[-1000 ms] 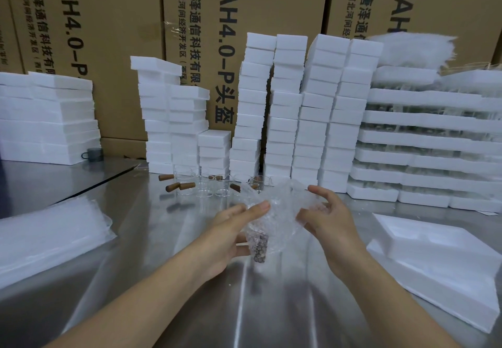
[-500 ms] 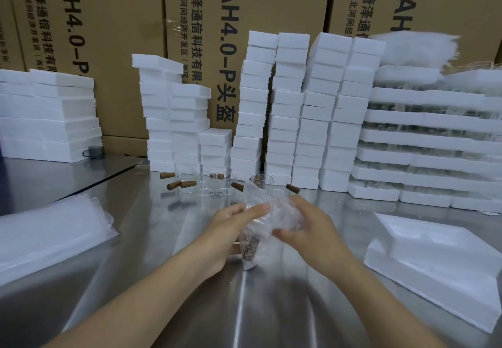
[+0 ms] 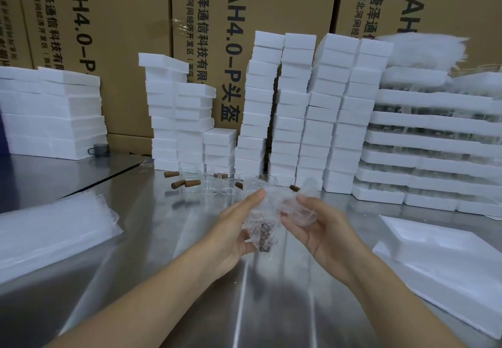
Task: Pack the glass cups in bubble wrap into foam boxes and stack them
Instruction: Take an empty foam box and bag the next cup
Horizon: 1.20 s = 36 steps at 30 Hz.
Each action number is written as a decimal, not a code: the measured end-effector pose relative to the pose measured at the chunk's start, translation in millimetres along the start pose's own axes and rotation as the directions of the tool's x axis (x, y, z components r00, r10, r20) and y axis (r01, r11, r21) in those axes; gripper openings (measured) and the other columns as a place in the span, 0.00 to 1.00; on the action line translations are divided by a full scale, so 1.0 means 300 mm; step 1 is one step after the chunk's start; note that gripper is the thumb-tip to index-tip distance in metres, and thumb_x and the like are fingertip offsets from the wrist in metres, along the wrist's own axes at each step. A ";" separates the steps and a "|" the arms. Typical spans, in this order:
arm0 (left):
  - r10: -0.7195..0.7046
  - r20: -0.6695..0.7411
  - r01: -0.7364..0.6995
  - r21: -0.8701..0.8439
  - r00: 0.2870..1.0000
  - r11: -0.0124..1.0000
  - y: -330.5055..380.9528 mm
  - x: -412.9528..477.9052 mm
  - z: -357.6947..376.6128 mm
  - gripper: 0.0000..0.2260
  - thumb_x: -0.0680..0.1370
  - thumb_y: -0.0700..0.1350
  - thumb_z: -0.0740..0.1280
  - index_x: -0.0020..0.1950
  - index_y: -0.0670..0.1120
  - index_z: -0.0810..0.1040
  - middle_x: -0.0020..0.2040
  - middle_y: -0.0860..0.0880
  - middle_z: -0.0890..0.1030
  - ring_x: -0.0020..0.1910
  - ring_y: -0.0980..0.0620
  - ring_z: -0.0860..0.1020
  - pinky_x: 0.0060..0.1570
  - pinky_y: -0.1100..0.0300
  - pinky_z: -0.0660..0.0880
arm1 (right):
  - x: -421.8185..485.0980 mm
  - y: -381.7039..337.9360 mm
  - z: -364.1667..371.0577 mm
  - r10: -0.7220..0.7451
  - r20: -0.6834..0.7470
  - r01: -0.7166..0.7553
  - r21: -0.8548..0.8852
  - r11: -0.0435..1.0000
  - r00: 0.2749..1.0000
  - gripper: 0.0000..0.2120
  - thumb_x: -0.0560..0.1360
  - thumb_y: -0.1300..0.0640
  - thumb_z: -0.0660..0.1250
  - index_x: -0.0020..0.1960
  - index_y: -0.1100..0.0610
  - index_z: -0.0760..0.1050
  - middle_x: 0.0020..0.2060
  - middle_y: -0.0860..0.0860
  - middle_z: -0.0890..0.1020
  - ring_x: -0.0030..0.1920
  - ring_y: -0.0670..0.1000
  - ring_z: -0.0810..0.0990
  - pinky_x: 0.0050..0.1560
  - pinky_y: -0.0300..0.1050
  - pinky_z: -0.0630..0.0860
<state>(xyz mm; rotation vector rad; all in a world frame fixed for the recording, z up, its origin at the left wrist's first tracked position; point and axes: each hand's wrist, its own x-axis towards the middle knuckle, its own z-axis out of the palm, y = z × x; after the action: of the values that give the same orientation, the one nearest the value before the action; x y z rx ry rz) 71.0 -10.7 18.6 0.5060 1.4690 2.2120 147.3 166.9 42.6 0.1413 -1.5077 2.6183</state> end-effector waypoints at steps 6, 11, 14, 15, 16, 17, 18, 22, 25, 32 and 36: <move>0.014 -0.048 -0.017 -0.062 0.999 0.998 -0.017 -0.013 0.020 0.34 0.73 0.60 0.80 0.73 0.42 0.79 0.64 0.36 0.85 0.59 0.38 0.85 0.55 0.44 0.81 | -0.010 0.006 0.019 -0.034 -0.073 0.011 -0.305 0.952 0.997 0.13 0.78 0.48 0.73 0.55 0.56 0.88 0.57 0.54 0.87 0.59 0.51 0.86 0.54 0.43 0.83; 0.021 -0.046 -0.022 -0.035 0.999 0.999 -0.043 -0.023 0.049 0.34 0.69 0.58 0.84 0.70 0.46 0.80 0.60 0.41 0.87 0.59 0.37 0.87 0.54 0.45 0.84 | -0.020 0.023 0.024 -0.229 -0.233 0.001 -0.699 0.715 0.945 0.03 0.78 0.52 0.74 0.50 0.44 0.85 0.50 0.44 0.85 0.46 0.42 0.83 0.45 0.42 0.75; 0.057 -0.062 -0.058 -0.011 0.996 0.998 -0.043 -0.028 0.053 0.30 0.69 0.56 0.84 0.66 0.46 0.81 0.58 0.41 0.88 0.54 0.41 0.88 0.45 0.51 0.84 | -0.019 0.028 0.025 -0.277 -0.295 -0.042 -0.749 0.661 0.915 0.12 0.75 0.51 0.76 0.55 0.45 0.76 0.54 0.52 0.79 0.48 0.50 0.80 0.47 0.47 0.76; 0.073 -0.068 -0.073 0.004 0.995 0.997 -0.043 -0.028 0.053 0.29 0.69 0.56 0.84 0.65 0.45 0.81 0.57 0.41 0.88 0.53 0.42 0.88 0.45 0.51 0.84 | -0.020 0.028 0.028 -0.266 -0.315 -0.066 -0.747 0.661 0.911 0.14 0.75 0.51 0.76 0.56 0.46 0.74 0.53 0.54 0.79 0.48 0.51 0.80 0.49 0.49 0.77; 0.087 -0.073 -0.086 0.020 0.994 0.996 -0.043 -0.029 0.054 0.29 0.69 0.56 0.83 0.64 0.45 0.81 0.57 0.41 0.88 0.52 0.42 0.88 0.46 0.51 0.84 | -0.021 0.028 0.031 -0.255 -0.335 -0.087 -0.742 0.665 0.907 0.15 0.74 0.50 0.77 0.56 0.47 0.74 0.52 0.54 0.80 0.47 0.52 0.80 0.50 0.50 0.78; 0.095 -0.077 -0.093 0.035 0.992 0.995 -0.043 -0.029 0.056 0.29 0.69 0.56 0.83 0.64 0.45 0.81 0.57 0.41 0.88 0.52 0.42 0.88 0.47 0.50 0.83 | -0.022 0.027 0.033 -0.260 -0.352 -0.092 -0.734 0.673 0.899 0.16 0.74 0.51 0.78 0.55 0.48 0.73 0.51 0.55 0.81 0.46 0.52 0.80 0.51 0.52 0.79; 0.097 -0.083 -0.093 0.047 0.992 0.995 -0.043 -0.030 0.058 0.30 0.68 0.56 0.84 0.64 0.44 0.81 0.56 0.41 0.88 0.52 0.42 0.88 0.47 0.50 0.83 | -0.020 0.025 0.032 -0.278 -0.366 -0.086 -0.727 0.681 0.888 0.15 0.73 0.53 0.78 0.54 0.50 0.74 0.49 0.55 0.81 0.44 0.52 0.81 0.52 0.54 0.80; 0.083 -0.099 -0.080 0.038 0.992 0.996 -0.043 -0.032 0.065 0.27 0.67 0.57 0.83 0.60 0.45 0.81 0.53 0.43 0.88 0.46 0.46 0.87 0.41 0.55 0.82 | -0.017 0.005 0.033 -0.238 -0.318 0.010 -0.580 0.814 0.918 0.04 0.75 0.61 0.75 0.48 0.59 0.81 0.38 0.51 0.83 0.35 0.45 0.82 0.42 0.43 0.84; 0.075 -0.105 -0.075 0.008 0.992 0.997 -0.025 -0.032 0.060 0.28 0.66 0.58 0.82 0.59 0.46 0.81 0.54 0.42 0.89 0.46 0.47 0.87 0.44 0.53 0.82 | -0.020 -0.017 0.038 -0.096 -0.215 0.011 -0.365 0.931 0.972 0.05 0.77 0.62 0.68 0.47 0.59 0.83 0.40 0.54 0.85 0.39 0.48 0.84 0.48 0.45 0.82; 0.086 -0.053 -0.084 0.027 0.995 0.996 -0.013 -0.043 0.058 0.30 0.69 0.55 0.85 0.65 0.44 0.81 0.57 0.40 0.88 0.52 0.43 0.88 0.48 0.52 0.84 | -0.043 -0.016 0.042 -0.102 0.011 0.086 -0.646 0.759 0.995 0.10 0.78 0.63 0.70 0.54 0.53 0.87 0.51 0.51 0.89 0.52 0.47 0.85 0.51 0.41 0.74; 0.101 -0.051 -0.099 0.044 0.994 0.994 -0.015 -0.041 0.062 0.31 0.68 0.54 0.84 0.66 0.43 0.81 0.57 0.41 0.88 0.51 0.44 0.87 0.51 0.50 0.83 | -0.034 0.005 0.050 -0.349 -0.038 0.207 -0.743 0.636 0.936 0.09 0.75 0.69 0.72 0.46 0.55 0.84 0.41 0.51 0.85 0.38 0.46 0.79 0.42 0.36 0.75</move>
<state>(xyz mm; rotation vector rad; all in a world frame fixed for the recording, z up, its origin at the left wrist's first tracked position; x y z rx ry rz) 91.8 -1.7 20.4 0.5494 1.5503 2.2925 157.5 152.6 47.3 0.0500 -2.1220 1.5666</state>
